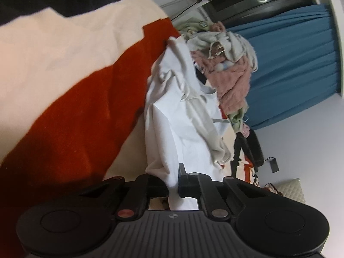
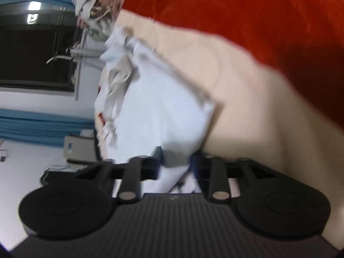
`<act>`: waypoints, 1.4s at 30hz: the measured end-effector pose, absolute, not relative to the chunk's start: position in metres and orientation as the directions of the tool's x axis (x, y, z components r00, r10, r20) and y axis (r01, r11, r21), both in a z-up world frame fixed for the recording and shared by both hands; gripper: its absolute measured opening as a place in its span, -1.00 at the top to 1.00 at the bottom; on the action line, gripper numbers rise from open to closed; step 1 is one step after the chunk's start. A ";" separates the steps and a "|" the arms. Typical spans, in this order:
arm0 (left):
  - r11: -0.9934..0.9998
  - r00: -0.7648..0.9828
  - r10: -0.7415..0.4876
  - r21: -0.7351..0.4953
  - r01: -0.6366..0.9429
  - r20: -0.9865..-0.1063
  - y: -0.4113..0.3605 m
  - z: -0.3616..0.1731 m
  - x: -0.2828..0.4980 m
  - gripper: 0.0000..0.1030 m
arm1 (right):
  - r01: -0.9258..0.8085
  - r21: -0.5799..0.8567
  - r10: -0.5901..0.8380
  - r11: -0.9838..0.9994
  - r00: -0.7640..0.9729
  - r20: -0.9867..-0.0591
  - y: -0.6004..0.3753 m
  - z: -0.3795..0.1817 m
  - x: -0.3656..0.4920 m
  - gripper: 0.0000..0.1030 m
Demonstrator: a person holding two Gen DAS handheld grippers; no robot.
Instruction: Fold clothes
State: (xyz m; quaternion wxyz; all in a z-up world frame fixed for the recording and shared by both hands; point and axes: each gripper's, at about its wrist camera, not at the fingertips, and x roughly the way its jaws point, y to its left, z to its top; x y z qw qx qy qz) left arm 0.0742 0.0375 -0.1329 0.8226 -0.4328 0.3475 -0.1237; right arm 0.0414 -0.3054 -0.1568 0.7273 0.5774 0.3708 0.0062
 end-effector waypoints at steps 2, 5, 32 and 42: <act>0.596 0.736 -0.503 -0.798 -0.083 -0.452 0.037 -0.129 0.072 0.89 | 0.428 0.838 0.398 0.339 0.742 -0.540 -0.309 -0.156 0.038 0.68; 0.592 0.745 -0.499 -0.802 -0.079 -0.442 0.039 -0.126 0.068 0.90 | 0.446 0.826 0.314 0.345 0.775 -0.549 -0.318 -0.152 0.033 0.76; 0.587 0.731 -0.485 -0.799 -0.135 -0.480 0.048 -0.135 0.065 0.90 | 0.435 0.880 0.476 0.191 0.743 -0.470 -0.325 -0.160 0.016 -0.05; 0.550 0.759 -0.497 -0.829 -0.099 -0.421 0.049 -0.130 0.061 0.91 | 0.436 0.861 0.327 0.262 0.799 -0.504 -0.335 -0.152 0.026 0.81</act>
